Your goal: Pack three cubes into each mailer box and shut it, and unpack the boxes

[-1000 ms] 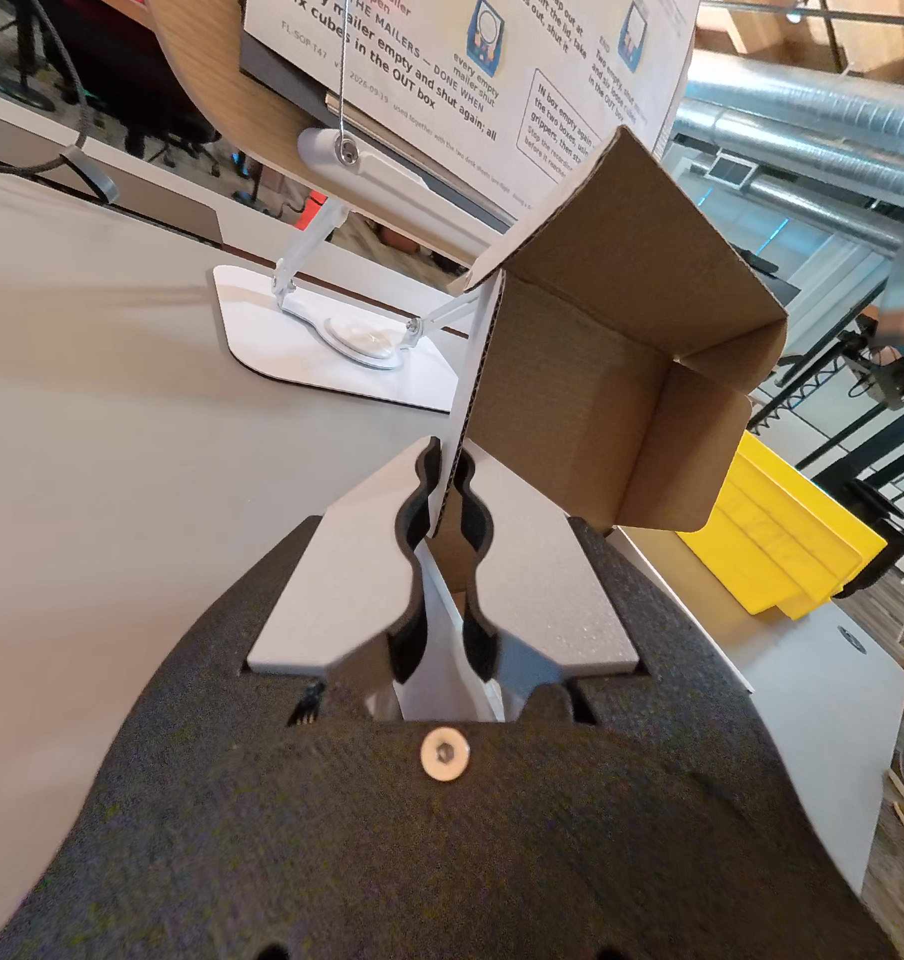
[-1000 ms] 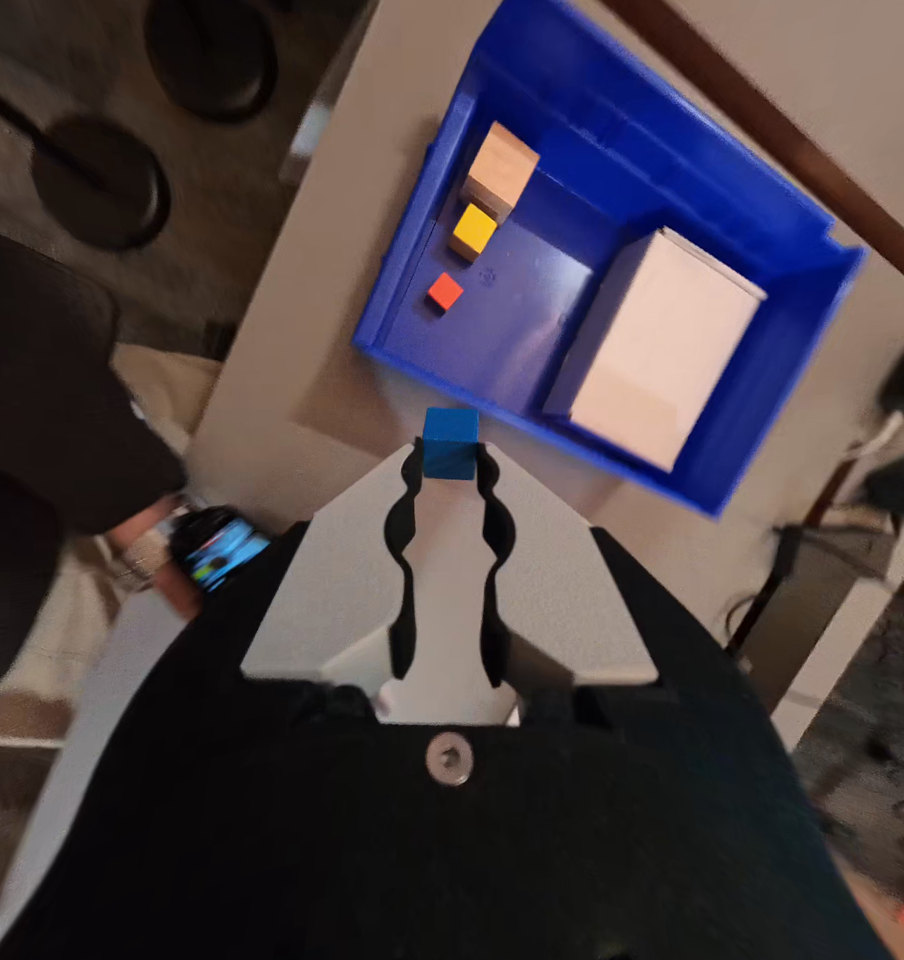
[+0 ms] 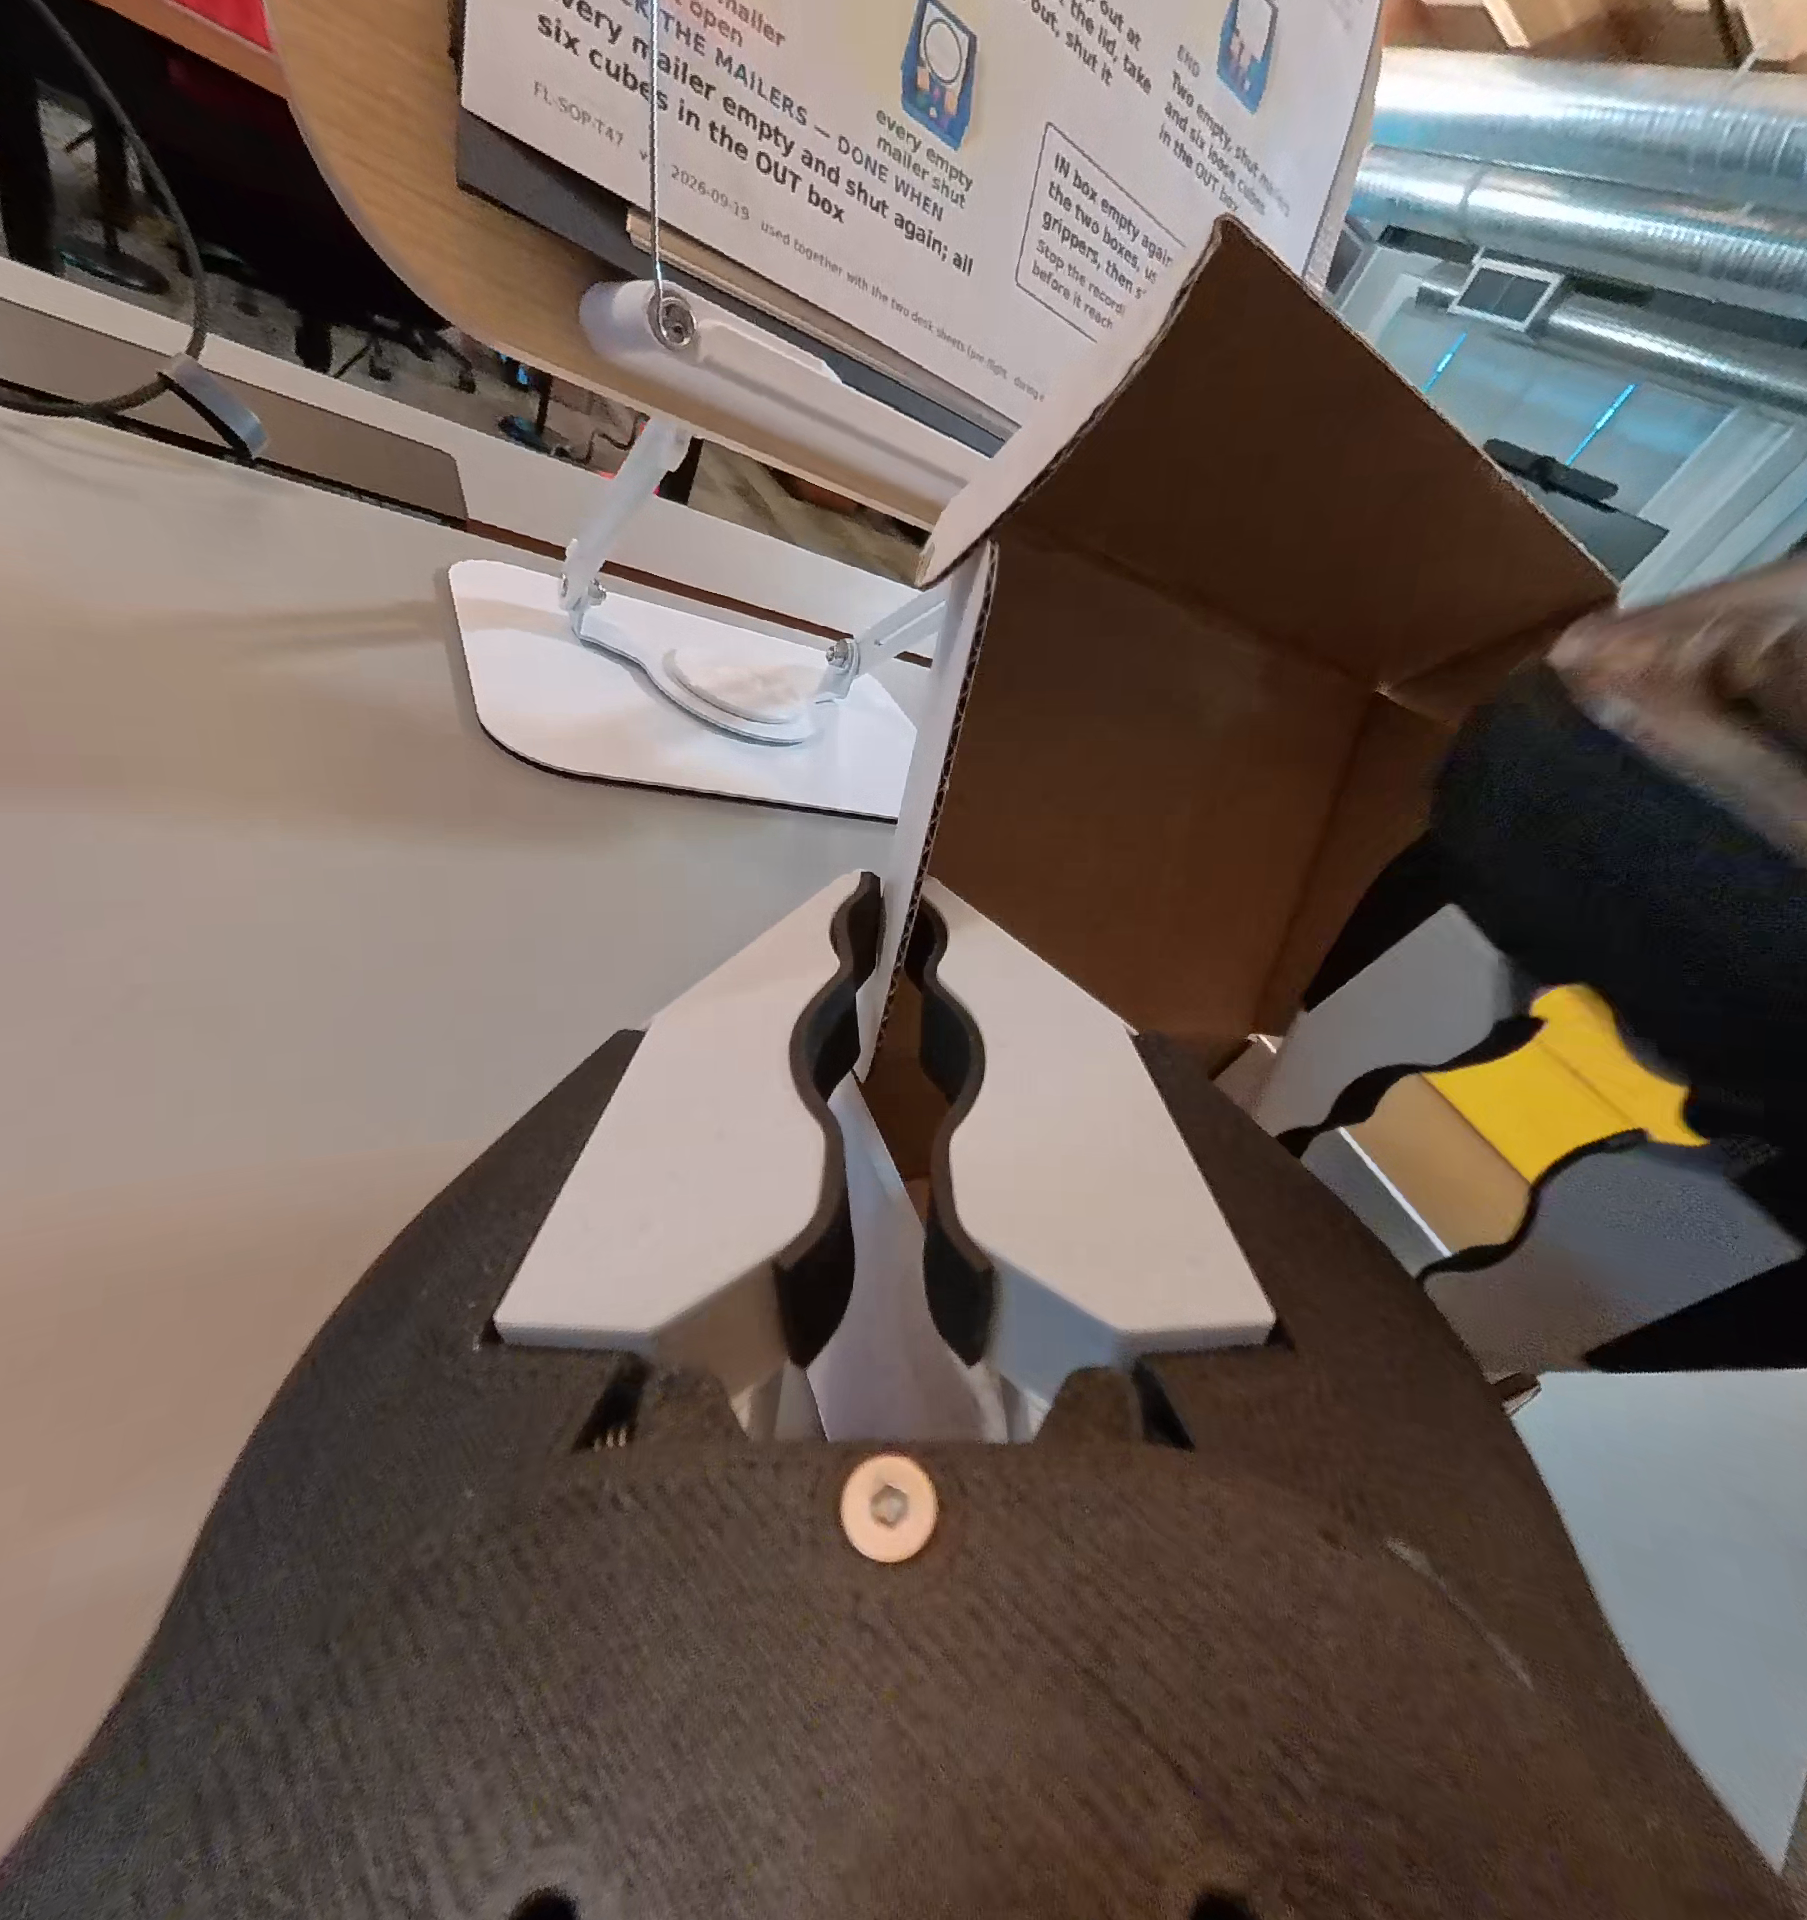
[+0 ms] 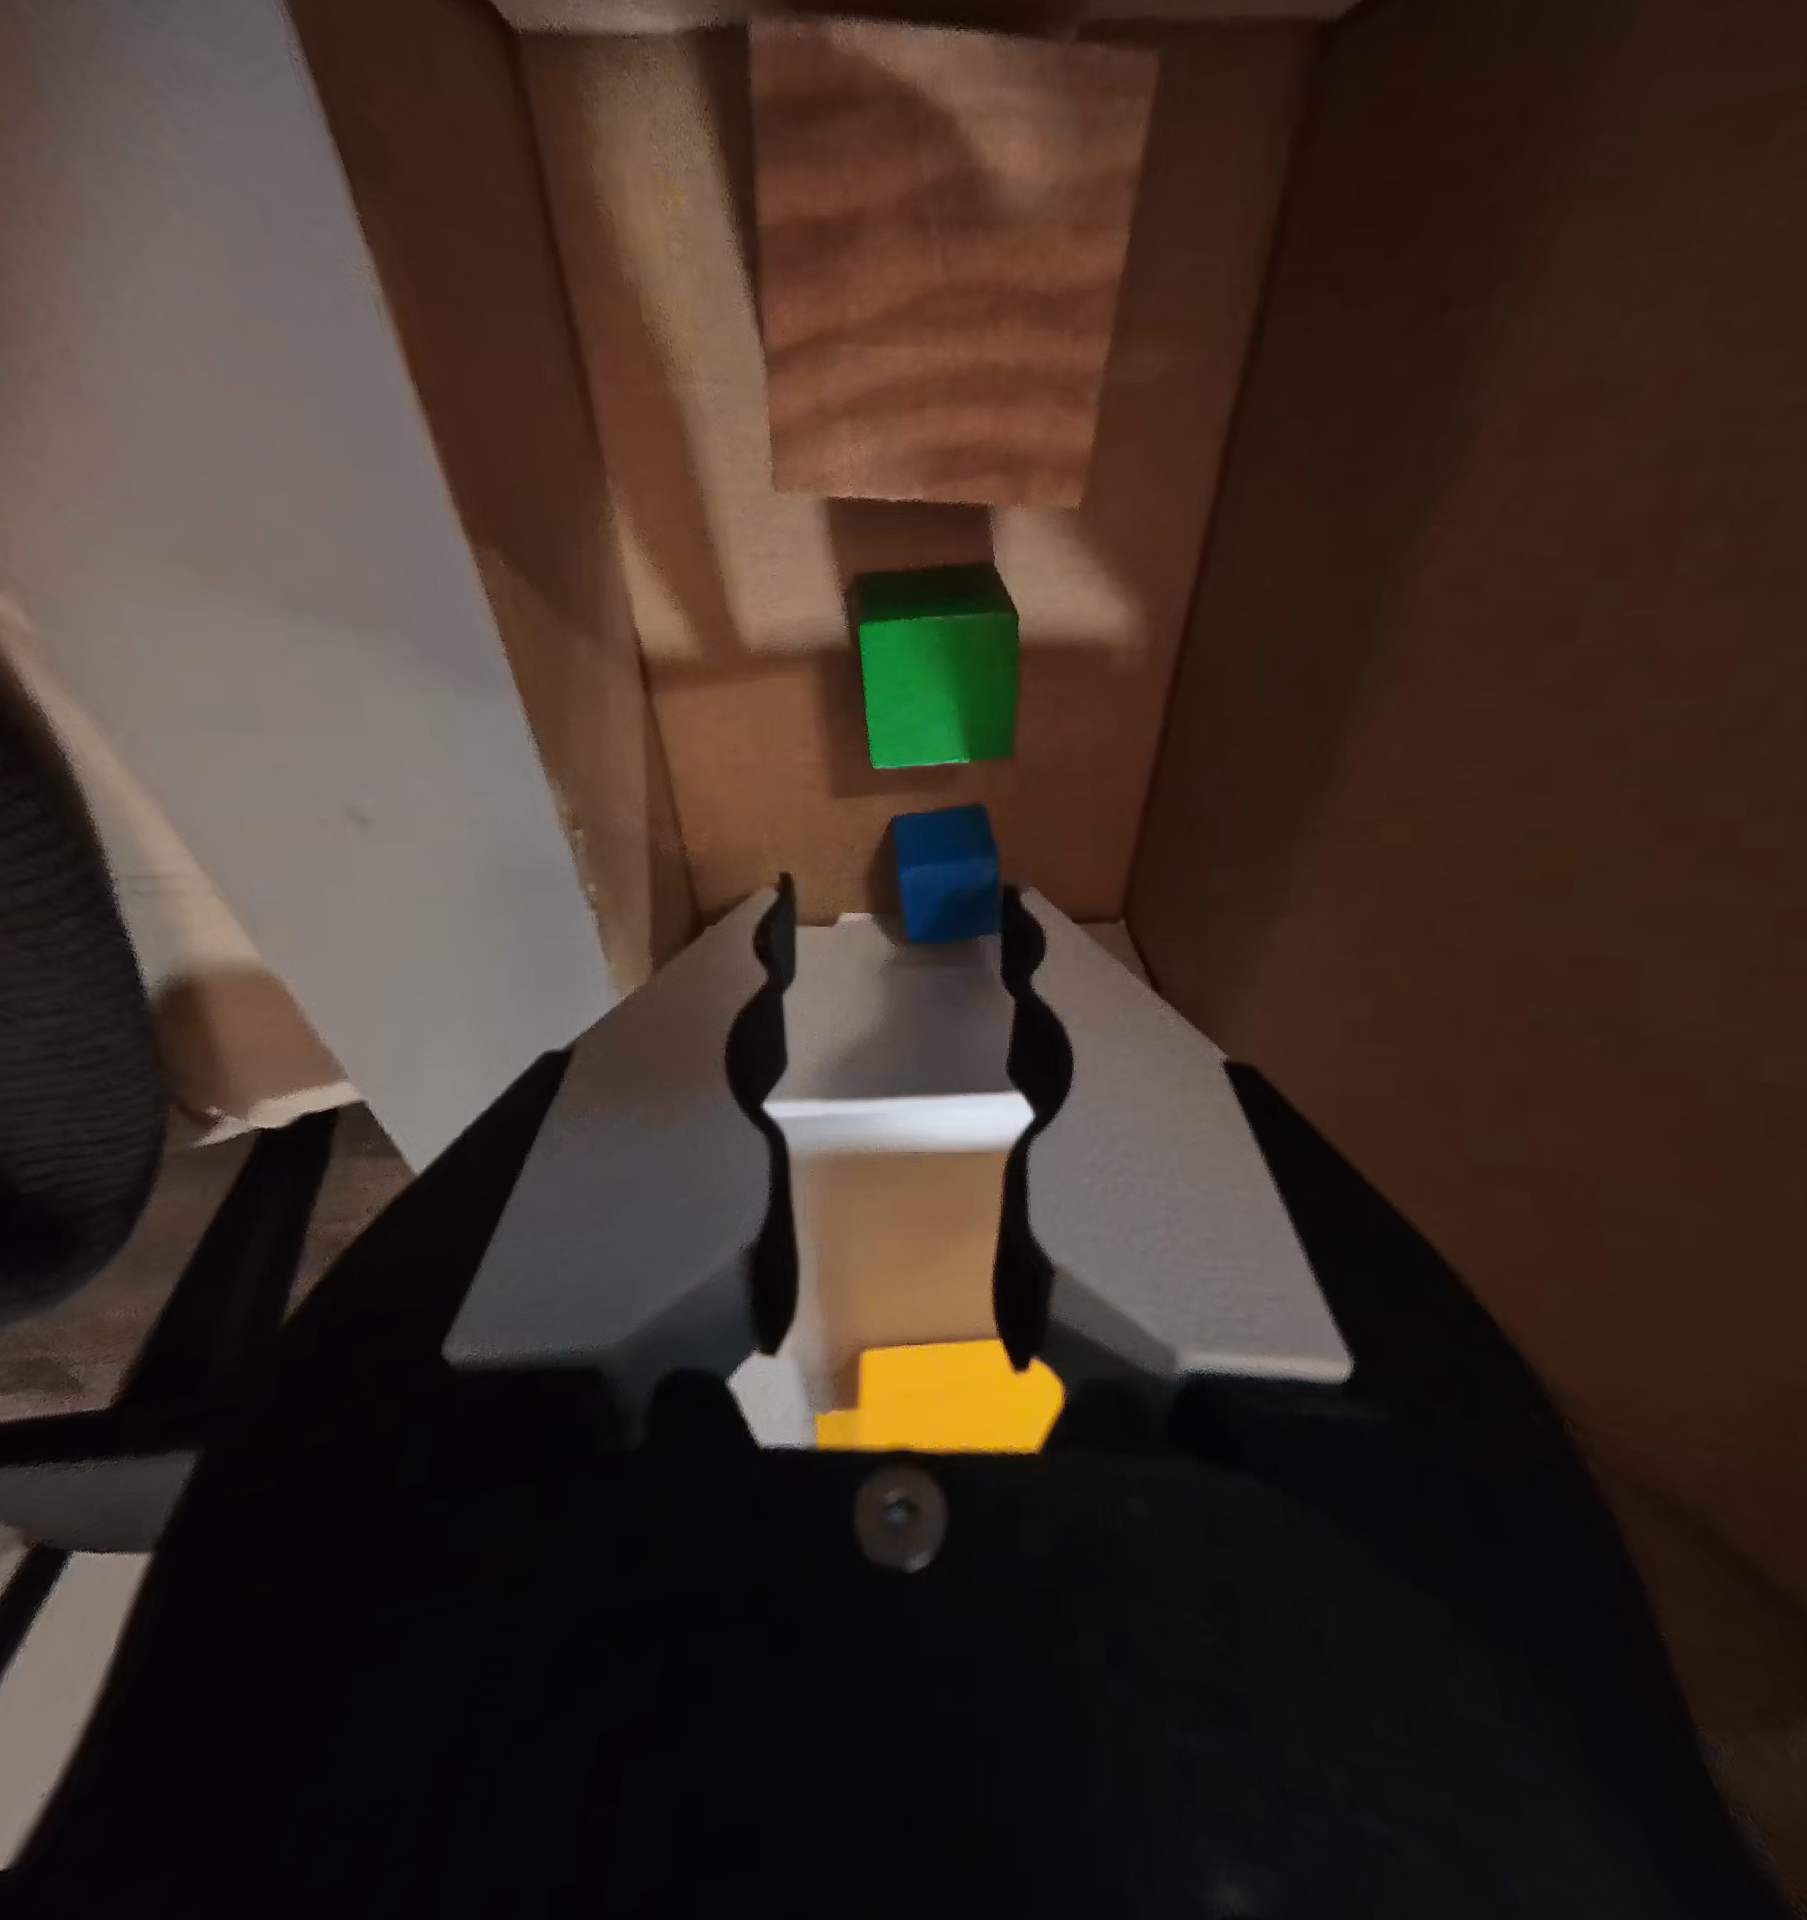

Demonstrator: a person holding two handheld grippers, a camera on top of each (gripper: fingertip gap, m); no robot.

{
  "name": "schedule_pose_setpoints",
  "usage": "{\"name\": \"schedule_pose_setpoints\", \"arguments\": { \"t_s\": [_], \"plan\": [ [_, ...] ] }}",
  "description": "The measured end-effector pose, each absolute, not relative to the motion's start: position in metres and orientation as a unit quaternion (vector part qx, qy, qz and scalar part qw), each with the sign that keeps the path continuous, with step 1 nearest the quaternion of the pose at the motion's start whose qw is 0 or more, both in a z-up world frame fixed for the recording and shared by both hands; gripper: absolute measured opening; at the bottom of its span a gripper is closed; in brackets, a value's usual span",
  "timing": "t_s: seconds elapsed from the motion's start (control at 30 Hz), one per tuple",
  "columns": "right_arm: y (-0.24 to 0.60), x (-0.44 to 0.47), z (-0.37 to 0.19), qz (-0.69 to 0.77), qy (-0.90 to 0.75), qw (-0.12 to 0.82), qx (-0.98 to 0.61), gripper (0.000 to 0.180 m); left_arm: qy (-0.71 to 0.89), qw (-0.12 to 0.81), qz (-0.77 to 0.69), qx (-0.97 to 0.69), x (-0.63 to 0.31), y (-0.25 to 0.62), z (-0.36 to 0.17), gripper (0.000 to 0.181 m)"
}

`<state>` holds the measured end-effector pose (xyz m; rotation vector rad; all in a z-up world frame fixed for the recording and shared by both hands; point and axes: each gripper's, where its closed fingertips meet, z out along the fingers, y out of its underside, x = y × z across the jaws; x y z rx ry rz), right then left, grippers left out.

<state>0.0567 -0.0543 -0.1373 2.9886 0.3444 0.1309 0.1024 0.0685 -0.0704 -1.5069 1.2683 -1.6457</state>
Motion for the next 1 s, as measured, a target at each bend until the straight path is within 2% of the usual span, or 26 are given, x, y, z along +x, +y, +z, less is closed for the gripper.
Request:
{"name": "schedule_pose_setpoints", "arguments": {
  "t_s": [0.03,0.13,0.2,0.3,0.4,0.5,0.63,0.73,0.83,1.0],
  "plan": [
    [-0.053,0.055,-0.132,0.039,0.105,0.052,0.992,0.040,0.474,0.282,-0.615,-0.563,0.103,0.069,-0.071,0.001],
    [-0.046,0.047,-0.106,0.028,0.072,-0.027,0.997,0.038,0.472,0.277,-0.618,-0.564,0.103,0.069,-0.071,0.001],
    [-0.036,0.037,-0.081,0.013,0.053,-0.122,0.991,0.038,0.473,0.279,-0.618,-0.563,0.102,0.069,-0.070,0.001],
    [-0.015,0.045,-0.020,0.087,0.018,-0.329,0.940,0.039,0.483,0.279,-0.614,-0.559,0.101,0.067,-0.071,0.002],
    [-0.027,0.068,0.055,0.223,-0.065,-0.556,0.798,0.043,0.499,0.282,-0.606,-0.551,0.098,0.066,-0.072,0.003],
    [-0.076,0.085,0.073,0.284,-0.140,-0.688,0.653,0.039,0.516,0.282,-0.599,-0.544,0.091,0.060,-0.073,0.013],
    [-0.113,0.101,0.005,0.266,-0.200,-0.687,0.646,0.041,0.546,0.286,-0.581,-0.531,0.084,0.047,-0.073,0.055],
    [-0.109,0.098,0.007,0.168,-0.225,-0.719,0.636,0.049,0.579,0.296,-0.556,-0.518,0.077,0.036,-0.069,0.083],
    [-0.100,0.092,-0.008,0.112,-0.230,-0.713,0.653,0.046,0.602,0.324,-0.518,-0.514,0.058,0.038,-0.075,0.088],
    [-0.089,0.093,-0.023,0.062,-0.241,-0.701,0.668,0.045,0.553,0.338,-0.560,-0.517,0.035,0.052,-0.059,0.077]
  ]
}}
